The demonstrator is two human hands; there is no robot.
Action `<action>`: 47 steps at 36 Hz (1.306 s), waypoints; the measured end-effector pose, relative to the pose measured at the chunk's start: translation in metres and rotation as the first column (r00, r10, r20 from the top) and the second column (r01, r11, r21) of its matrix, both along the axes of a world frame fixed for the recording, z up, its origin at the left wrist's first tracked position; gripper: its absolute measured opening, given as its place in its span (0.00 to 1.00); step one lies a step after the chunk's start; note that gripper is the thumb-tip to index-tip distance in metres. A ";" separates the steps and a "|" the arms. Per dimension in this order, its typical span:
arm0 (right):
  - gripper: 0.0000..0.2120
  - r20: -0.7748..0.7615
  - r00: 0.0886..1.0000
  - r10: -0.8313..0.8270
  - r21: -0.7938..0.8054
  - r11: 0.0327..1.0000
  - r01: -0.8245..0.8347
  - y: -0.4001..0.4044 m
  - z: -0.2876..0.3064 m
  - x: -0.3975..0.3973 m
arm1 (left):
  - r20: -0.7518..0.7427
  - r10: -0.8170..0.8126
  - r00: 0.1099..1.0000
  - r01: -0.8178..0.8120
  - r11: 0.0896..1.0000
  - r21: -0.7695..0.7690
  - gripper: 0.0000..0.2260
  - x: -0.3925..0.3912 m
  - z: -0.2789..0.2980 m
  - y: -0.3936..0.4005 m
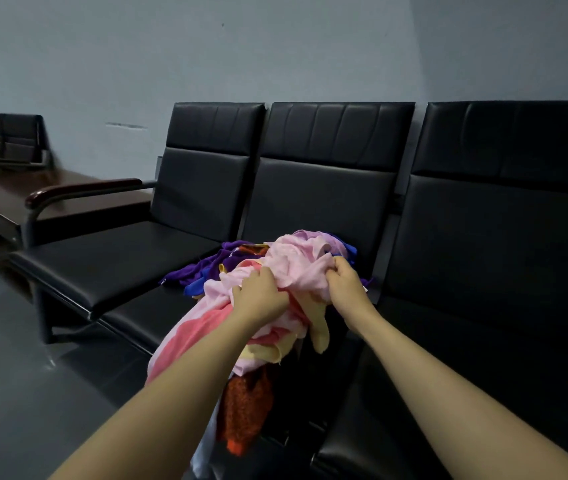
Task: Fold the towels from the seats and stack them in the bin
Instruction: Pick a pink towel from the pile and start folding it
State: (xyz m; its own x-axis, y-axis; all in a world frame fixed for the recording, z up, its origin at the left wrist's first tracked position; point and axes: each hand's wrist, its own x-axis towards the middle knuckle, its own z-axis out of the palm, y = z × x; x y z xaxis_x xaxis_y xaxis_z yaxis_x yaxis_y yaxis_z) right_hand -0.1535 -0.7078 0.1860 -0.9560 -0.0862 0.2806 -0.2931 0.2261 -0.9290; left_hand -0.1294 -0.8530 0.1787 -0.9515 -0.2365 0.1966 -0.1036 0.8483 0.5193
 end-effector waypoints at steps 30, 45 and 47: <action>0.08 0.057 0.995 -0.085 0.050 0.995 0.082 0.013 0.006 0.000 | -0.321 -0.080 0.944 -0.016 0.958 -0.287 0.08 -0.008 0.037 0.005; 0.03 -0.264 0.900 -0.348 -0.266 0.923 0.279 0.033 0.057 -0.003 | -0.455 -0.135 0.880 0.203 0.974 0.105 0.05 -0.010 0.081 0.043; 0.04 -0.261 0.880 -0.396 -0.248 0.909 0.335 0.050 0.061 -0.001 | -0.478 -0.168 0.862 0.275 0.947 0.164 0.06 -0.012 0.086 0.054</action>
State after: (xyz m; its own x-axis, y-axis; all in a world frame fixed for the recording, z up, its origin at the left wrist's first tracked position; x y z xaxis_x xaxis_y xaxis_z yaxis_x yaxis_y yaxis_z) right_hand -0.1546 -0.6580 0.2470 -0.7764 0.3365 0.5329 -0.4939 0.2004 -0.8461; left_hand -0.1419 -0.7990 0.2644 -0.8019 -0.1179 0.5857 0.3650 0.6795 0.6365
